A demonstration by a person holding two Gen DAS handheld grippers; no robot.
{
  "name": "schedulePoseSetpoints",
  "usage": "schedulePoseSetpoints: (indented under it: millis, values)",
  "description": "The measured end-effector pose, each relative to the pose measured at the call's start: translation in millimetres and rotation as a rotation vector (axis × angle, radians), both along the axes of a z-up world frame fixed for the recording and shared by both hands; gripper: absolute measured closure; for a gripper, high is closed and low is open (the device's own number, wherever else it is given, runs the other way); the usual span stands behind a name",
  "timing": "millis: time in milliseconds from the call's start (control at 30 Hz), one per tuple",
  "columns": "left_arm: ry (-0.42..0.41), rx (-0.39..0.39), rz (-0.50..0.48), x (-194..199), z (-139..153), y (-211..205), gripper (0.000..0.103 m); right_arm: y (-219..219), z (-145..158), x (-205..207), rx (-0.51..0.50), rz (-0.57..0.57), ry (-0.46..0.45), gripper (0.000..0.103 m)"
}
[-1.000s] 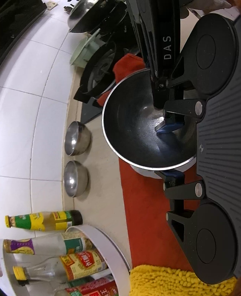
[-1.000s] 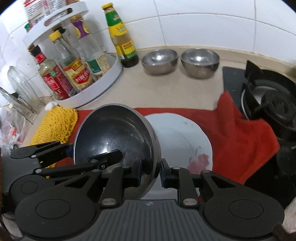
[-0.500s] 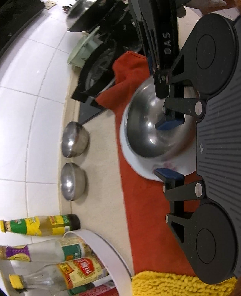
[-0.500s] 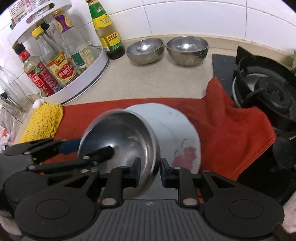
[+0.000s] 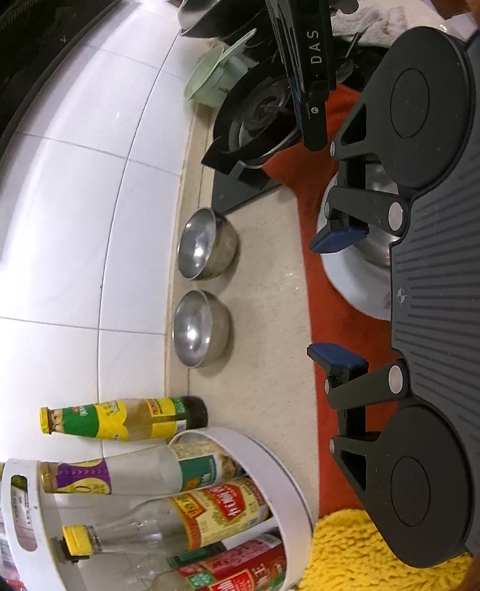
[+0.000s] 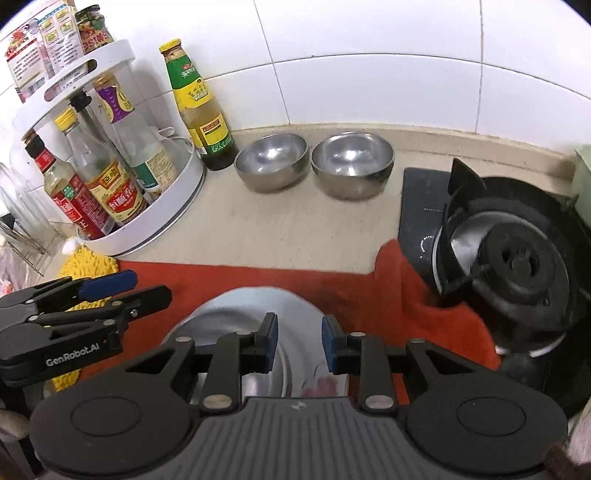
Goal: Organize plates and bowls
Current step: 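Lower the steel bowl onto the pink-flower plates and open both tools, then move both tools back to the next steel bowl by the wall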
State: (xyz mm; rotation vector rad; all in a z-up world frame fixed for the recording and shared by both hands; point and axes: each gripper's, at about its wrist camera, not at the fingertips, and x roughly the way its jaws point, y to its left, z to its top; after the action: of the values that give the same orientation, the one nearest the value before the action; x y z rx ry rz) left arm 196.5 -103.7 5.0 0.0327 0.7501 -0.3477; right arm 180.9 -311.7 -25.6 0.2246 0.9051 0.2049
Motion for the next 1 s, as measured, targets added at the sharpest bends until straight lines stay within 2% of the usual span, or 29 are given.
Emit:
schedulePoseSetpoints:
  millis: [300,600,1000]
  values:
    - [-0.003,0.015,0.069,32.7,4.6,-1.2,0.036,-7.0,0.4,45.4,0.023,0.048,-0.010,0.079]
    - [-0.023,0.064,0.119,69.7,8.2,-14.0,0.033,-7.7,6.6,94.4,0.038,0.106,-0.028,0.078]
    - [-0.025,0.128,0.146,115.5,-5.4,-42.3,0.032,-0.9,7.7,162.6,0.030,0.157,-0.016,0.078]
